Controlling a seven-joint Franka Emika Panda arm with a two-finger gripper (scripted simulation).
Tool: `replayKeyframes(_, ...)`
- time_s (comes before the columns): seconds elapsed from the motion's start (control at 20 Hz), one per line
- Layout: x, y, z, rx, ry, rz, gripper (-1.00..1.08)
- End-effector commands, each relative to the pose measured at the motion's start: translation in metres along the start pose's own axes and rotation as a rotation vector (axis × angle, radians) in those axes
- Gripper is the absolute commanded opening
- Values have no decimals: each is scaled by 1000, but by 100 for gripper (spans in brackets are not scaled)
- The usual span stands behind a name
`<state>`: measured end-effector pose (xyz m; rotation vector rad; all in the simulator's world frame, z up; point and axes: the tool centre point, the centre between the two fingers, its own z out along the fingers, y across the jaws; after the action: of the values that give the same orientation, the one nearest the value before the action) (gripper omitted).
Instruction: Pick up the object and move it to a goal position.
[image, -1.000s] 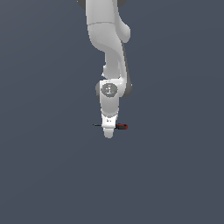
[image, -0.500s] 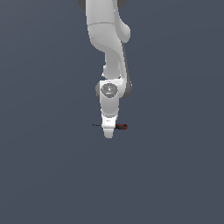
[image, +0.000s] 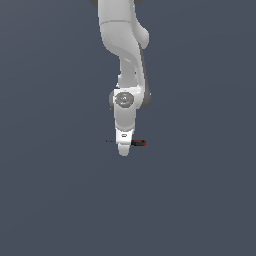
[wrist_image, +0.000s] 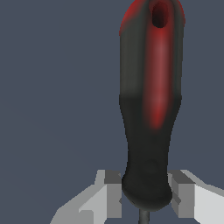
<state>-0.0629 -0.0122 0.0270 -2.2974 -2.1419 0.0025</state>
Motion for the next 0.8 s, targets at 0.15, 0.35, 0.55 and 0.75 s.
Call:
replayKeyframes(0.15,-3,-6,-25,-1,-1,0,-100)
replayKeyframes(0.35,-7,-14,-51,-1,-2,-1,-100)
replayKeyframes(0.55,-11,-23,-84,-1,-2,-1,-100)
replayKeyframes(0.75,-15,-33,-119,-1,-1,-1,-100)
